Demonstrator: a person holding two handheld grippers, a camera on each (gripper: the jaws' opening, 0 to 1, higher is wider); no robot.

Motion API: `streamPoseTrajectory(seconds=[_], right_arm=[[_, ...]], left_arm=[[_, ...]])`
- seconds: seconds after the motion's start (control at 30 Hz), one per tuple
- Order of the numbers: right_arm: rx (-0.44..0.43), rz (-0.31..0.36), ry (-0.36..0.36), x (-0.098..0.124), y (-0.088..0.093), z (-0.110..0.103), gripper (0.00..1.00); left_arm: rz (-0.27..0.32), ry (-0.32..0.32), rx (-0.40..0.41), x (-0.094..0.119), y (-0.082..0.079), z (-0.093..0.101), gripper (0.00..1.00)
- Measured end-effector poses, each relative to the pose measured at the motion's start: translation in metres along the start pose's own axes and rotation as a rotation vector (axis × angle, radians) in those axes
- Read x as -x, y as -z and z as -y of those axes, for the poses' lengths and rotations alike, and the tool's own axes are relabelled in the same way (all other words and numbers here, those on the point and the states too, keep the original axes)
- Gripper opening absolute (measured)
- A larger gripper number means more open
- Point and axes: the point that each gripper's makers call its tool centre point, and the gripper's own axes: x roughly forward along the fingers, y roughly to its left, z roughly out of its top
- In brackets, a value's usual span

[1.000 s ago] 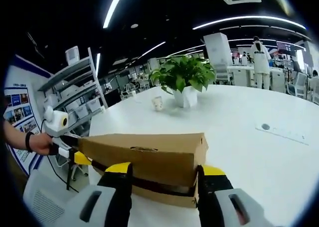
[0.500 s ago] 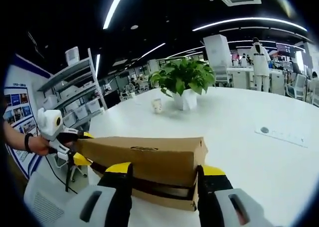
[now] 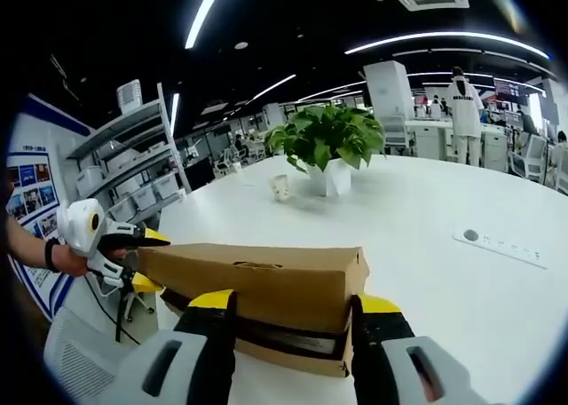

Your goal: Operate the shoe box by opening the lid, removing the specified soft item, and placing it in the target area until the item is outside and the box remains undamaged.

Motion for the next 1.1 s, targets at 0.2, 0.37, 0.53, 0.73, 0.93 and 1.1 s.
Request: streamPoseTrajectory(seconds=[0.2, 0.37, 0.53, 0.73, 0.93, 1.1], right_arm=[[-0.002, 0.019, -0.008, 0.001, -0.008, 0.0, 0.49], [0.02, 0.03, -0.026, 0.002, -0.013, 0.0, 0.48], [0.054, 0.045, -0.055, 0.005, -0.017, -0.002, 0.5], [0.063, 0.063, -0.073, 0.007, -0.023, -0.002, 0.48], [0.216, -0.037, -0.023, 0.002, -0.01, 0.009, 0.44], [0.193, -0.024, 0.031, -0.006, -0.015, 0.022, 0.41]], left_arm=[[0.032, -0.003, 0.031, 0.004, -0.007, -0.007, 0.47], [0.049, -0.002, 0.065, 0.007, -0.013, -0.01, 0.46], [0.073, -0.001, 0.104, 0.009, -0.017, -0.014, 0.45], [0.097, -0.007, 0.143, 0.011, -0.023, -0.02, 0.44], [0.126, -0.015, 0.175, 0.012, -0.03, -0.027, 0.43], [0.139, -0.018, 0.195, 0.012, -0.034, -0.03, 0.43]])
